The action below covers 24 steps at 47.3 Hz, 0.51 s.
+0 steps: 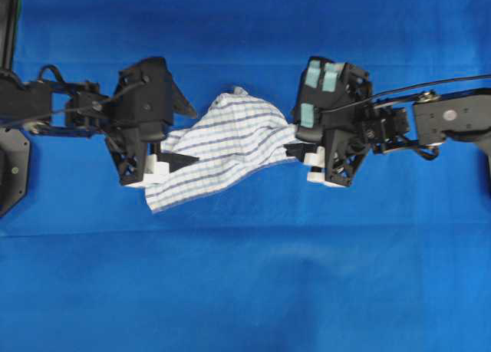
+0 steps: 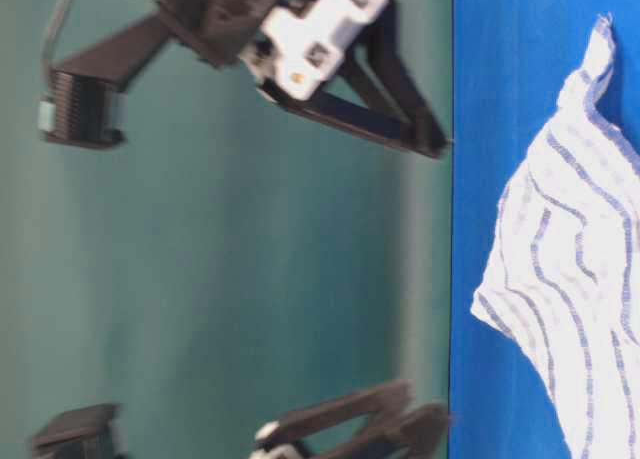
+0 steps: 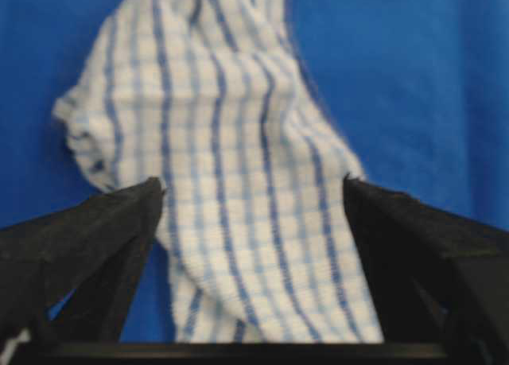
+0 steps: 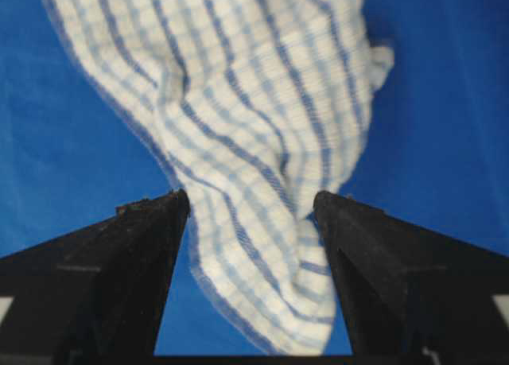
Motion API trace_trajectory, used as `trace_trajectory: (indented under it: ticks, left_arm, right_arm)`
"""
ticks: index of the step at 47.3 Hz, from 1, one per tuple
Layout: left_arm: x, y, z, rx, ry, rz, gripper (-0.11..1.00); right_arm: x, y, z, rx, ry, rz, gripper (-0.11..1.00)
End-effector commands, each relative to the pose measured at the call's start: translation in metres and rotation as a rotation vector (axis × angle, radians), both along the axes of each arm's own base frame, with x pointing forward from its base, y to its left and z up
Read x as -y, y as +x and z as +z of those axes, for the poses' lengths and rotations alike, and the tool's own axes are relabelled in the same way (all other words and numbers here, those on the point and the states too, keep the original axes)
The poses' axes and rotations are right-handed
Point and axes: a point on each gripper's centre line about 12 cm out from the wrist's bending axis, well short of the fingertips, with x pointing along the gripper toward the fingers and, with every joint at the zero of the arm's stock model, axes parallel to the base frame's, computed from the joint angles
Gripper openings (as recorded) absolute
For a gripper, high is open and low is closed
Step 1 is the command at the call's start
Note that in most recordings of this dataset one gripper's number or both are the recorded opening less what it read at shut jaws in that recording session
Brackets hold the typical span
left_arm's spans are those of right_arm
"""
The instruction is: Lift the towel with both arms.
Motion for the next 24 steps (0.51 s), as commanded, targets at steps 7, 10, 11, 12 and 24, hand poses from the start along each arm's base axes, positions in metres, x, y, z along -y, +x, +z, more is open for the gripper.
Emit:
trace_trajectory:
  ticks: [7, 10, 11, 12, 24]
  left_arm:
    - [0.006, 0.015, -0.031, -0.047, -0.003, -0.020, 0.89]
    - [0.008, 0.017, -0.040, -0.070, -0.004, -0.024, 0.89]
    - [0.008, 0.018, -0.042, -0.078, -0.005, -0.026, 0.89]
    - [0.009, 0.019, -0.045, -0.084, -0.005, -0.027, 0.89]
    - [0.010, 0.023, -0.070, -0.136, -0.007, -0.033, 0.89]
  right_arm:
    - [0.001, 0.012, -0.027, -0.024, 0.016, 0.015, 0.66]
    - [0.001, 0.014, -0.039, -0.043, 0.022, 0.020, 0.66]
    - [0.001, 0.015, -0.042, -0.048, 0.023, 0.021, 0.66]
    - [0.001, 0.016, -0.045, -0.052, 0.024, 0.023, 0.66]
    - [-0.001, 0.020, -0.067, -0.069, 0.041, 0.040, 0.66]
